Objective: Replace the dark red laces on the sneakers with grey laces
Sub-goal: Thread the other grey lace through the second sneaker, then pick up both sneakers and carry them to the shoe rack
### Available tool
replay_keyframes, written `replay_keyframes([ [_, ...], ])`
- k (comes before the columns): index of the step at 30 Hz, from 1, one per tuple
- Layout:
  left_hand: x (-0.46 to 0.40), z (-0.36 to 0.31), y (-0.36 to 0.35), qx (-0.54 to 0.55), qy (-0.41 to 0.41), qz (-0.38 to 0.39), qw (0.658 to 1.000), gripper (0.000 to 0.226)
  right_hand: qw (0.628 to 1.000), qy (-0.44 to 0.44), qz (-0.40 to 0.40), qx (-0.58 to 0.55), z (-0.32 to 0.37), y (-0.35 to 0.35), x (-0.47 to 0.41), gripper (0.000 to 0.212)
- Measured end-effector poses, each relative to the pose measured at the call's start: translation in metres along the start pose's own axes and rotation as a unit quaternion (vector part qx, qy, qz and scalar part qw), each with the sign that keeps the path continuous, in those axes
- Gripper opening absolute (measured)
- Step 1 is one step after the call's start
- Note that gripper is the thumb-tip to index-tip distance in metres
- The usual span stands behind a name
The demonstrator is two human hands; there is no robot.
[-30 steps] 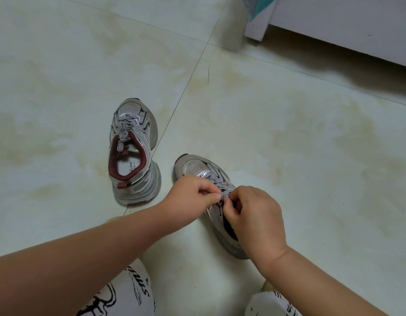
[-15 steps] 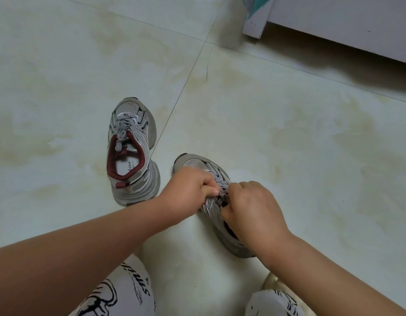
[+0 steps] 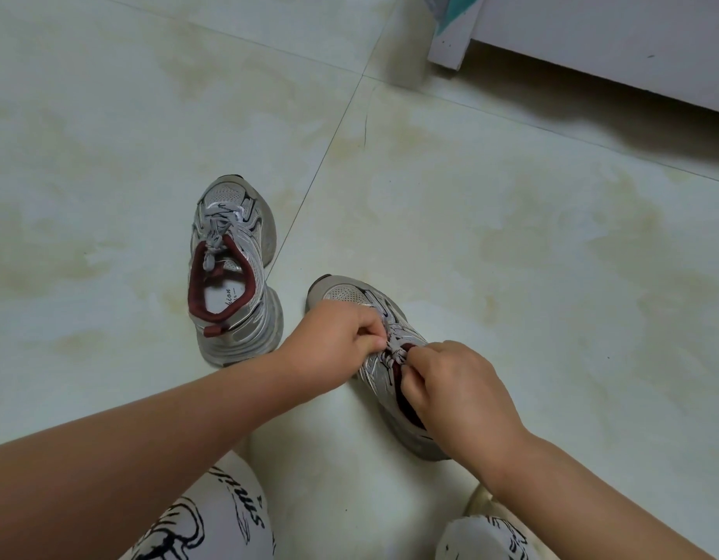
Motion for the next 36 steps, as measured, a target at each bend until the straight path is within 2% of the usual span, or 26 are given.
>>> replay_keyframes([
  [4,-0.002,0.005,-0.003,-0.007,0.023,-0.007,1.0,0.007,0.999,0.042,0.008,0.032,0.002,0.004,-0.002,0.027],
  [9,-0.003,0.006,-0.004,0.001,0.055,-0.019,0.998,0.008,0.995,0.053,0.054,0.058,0.002,0.005,-0.003,0.039],
  [11,-0.002,-0.001,0.001,-0.001,0.036,-0.007,0.999,0.007,0.996,0.002,0.086,-0.004,-0.003,0.017,-0.003,0.017],
  [12,-0.001,-0.007,0.007,-0.013,0.02,0.0,1.0,0.008,0.991,-0.045,0.113,-0.054,-0.009,0.022,-0.001,0.019],
  [13,0.001,-0.011,0.014,-0.037,0.005,0.002,0.999,0.014,0.985,-0.085,0.133,-0.073,-0.015,0.025,0.002,0.032],
  [14,0.005,-0.012,0.023,-0.079,-0.009,-0.011,0.997,0.019,0.978,-0.125,0.154,-0.066,-0.022,0.022,0.006,0.04],
  [16,0.014,-0.01,0.047,-0.187,-0.02,-0.078,0.979,0.022,0.965,-0.178,0.191,-0.022,-0.027,0.012,0.008,0.038],
  [19,0.034,0.013,0.078,-0.317,0.047,-0.153,0.935,0.016,0.952,-0.229,0.204,-0.005,-0.029,-0.004,0.005,0.024],
  [21,0.051,0.034,0.083,-0.355,0.114,-0.123,0.92,0.022,0.947,-0.244,0.208,-0.031,-0.027,-0.007,0.001,0.022],
  [23,0.065,0.051,0.076,-0.339,0.137,-0.067,0.928,0.031,0.943,-0.261,0.199,-0.054,-0.022,-0.005,-0.003,0.022],
  [26,0.076,0.063,0.066,-0.292,0.097,-0.059,0.95,0.029,0.938,-0.286,0.177,-0.089,-0.012,-0.002,-0.016,0.02],
  [30,0.074,0.058,0.054,-0.286,0.015,-0.053,0.957,0.016,0.934,-0.297,0.155,-0.121,0.002,-0.001,-0.045,0.022],
  [33,0.069,0.051,0.039,-0.292,-0.041,-0.037,0.955,0.026,0.938,-0.295,0.133,-0.127,0.009,-0.002,-0.065,0.023],
  [35,0.063,0.045,0.034,-0.297,-0.069,-0.032,0.952,0.021,0.936,-0.297,0.129,-0.14,0.01,-0.004,-0.074,0.024],
  [36,0.059,0.042,0.033,-0.273,-0.067,-0.022,0.959,0.028,0.933,-0.302,0.125,-0.152,0.009,-0.005,-0.076,0.023],
])
Point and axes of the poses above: each hand's wrist, its own x-axis away from the middle knuckle, its own y-axis out of the back of the hand, z = x × y, the point moved 3 cm from there along -x, towards the middle knuckle, and after that the axes turned 14 degrees about -y, right-handed, at the moved point
